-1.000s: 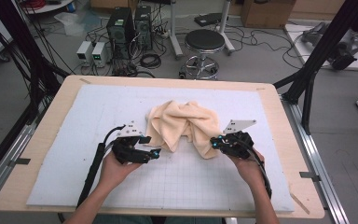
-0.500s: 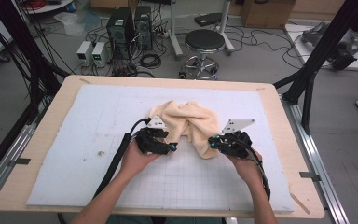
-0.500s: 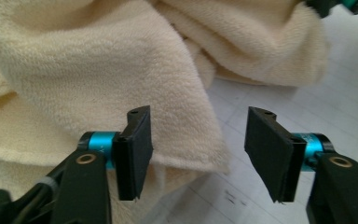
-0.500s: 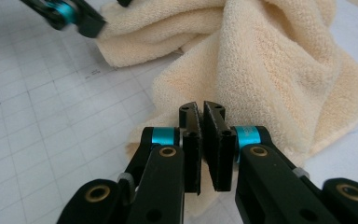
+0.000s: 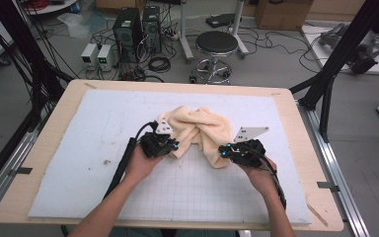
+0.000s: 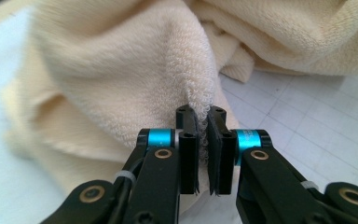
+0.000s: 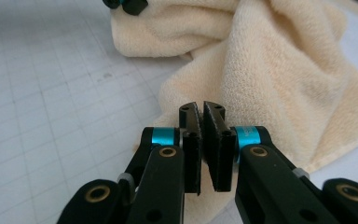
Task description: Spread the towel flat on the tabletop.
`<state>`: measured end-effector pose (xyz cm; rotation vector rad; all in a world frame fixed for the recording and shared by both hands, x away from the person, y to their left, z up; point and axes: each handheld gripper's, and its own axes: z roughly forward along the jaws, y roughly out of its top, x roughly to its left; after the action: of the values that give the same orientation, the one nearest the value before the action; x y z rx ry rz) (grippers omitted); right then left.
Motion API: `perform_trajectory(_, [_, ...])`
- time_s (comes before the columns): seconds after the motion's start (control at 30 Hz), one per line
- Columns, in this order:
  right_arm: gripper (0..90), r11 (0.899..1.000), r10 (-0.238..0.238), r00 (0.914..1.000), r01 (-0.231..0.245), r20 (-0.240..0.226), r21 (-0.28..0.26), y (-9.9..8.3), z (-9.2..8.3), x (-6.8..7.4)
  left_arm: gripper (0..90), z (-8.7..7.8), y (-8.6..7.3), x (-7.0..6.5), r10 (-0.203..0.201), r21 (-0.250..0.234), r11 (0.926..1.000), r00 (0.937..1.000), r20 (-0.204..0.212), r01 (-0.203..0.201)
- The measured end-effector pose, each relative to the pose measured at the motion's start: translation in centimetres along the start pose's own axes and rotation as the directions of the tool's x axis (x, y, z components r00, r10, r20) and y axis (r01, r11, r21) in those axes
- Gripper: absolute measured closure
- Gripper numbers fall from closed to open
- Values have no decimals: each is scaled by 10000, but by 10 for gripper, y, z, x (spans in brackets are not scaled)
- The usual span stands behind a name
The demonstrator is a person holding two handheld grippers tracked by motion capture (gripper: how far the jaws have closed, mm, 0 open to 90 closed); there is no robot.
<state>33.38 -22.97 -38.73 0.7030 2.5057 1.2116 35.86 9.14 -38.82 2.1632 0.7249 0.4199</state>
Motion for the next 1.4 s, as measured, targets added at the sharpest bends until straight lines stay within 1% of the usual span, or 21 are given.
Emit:
perform_trajectory(0.03, [861,10000,-24,10000,25,36,-36,4,-7,2,842,-7,0,4,-19,-49,10000,10000,28,19])
perform_trajectory(0.1, [861,10000,-73,10000,73,58,-51,6,-10,2,842,-22,0,10,-67,-191,9998,10000,-5,67])
perform_trajectory(0.23, [861,9992,-364,9992,366,133,-140,17,-24,10,843,-54,0,17,-90,-357,9993,9999,84,92])
perform_trajectory(0.47, [861,9944,-926,9953,939,292,-483,36,-51,27,844,-110,3,20,432,-693,9967,9991,-8,-432])
perform_trajectory(0.57, [861,9908,-1143,9930,1161,294,-689,43,-61,32,843,-126,4,23,552,-777,9954,9985,-20,-552])
perform_trajectory(0.63, [861,9902,-1237,9917,1258,363,-613,47,-61,31,843,-125,2,30,588,-617,9963,9981,-173,-597])
perform_trajectory(0.7, [861,9938,-1049,9939,1060,329,-343,46,-51,23,843,-114,-3,43,257,-369,9990,9992,-319,-269])
perform_trajectory(0.77, [861,9967,-806,9955,803,489,70,42,-35,11,842,-99,-10,57,-253,-200,9995,9992,-318,246])
perform_trajectory(0.83, [861,9970,-660,9954,629,699,459,38,-17,-4,842,-76,-17,74,-787,-16,9969,9949,-635,788])
perform_trajectory(0.87, [861,9973,-500,9950,451,865,576,37,-10,-13,842,-68,-18,78,-956,28,9954,9920,-827,962])
perform_trajectory(0.9, [861,9988,106,9930,-162,1178,471,32,0,-34,838,-57,-19,85,-1083,83,9939,9878,-1120,1099])
perform_trajectory(0.93, [861,9988,106,9930,-162,1178,471,32,0,-34,838,-51,-20,89,-1181,123,9926,9851,-1247,1206])
perform_trajectory(0.97, [861,9982,386,9914,-439,1254,396,29,3,-41,833,-41,-21,94,-1343,154,9904,9821,-1322,1375])
perform_trajectory(1.0, [856,9960,785,9892,-832,1241,333,26,7,-52,812,-36,-21,98,-1364,262,9896,9813,-1362,1412])
perform_trajectory(1.03, [837,9940,974,9883,-1024,1175,374,23,10,-58,767,-32,-21,100,-1496,252,9877,9799,-1320,1542])
perform_trajectory(1.07, [796,9936,1024,9885,-1071,1110,370,21,12,-62,710,-32,-22,102,-1530,254,9873,9815,-1148,1568])
perform_trajectory(1.13, [758,9927,1160,9882,-1187,1002,218,20,10,-64,670,-35,-24,105,-1619,119,9865,9840,-747,1632])
perform_trajectory(1.17, [746,9933,1120,9899,-1140,868,182,19,7,-63,632,-39,-24,105,-1663,123,9858,9839,-653,1674])
perform_trajectory(1.23, [723,9954,953,9924,-958,775,31,21,2,-58,603,-48,-26,104,-1693,-173,9855,9844,-484,1686])
perform_trajectory(1.27, [716,9959,902,9938,-901,647,-49,22,-1,-54,595,-54,-26,102,-1522,-302,9881,9874,-429,1510])
perform_trajectory(1.4, [702,9994,295,9983,-286,494,-171,30,-12,-34,578,-73,-27,91,-1201,-589,9912,9924,-263,1184])
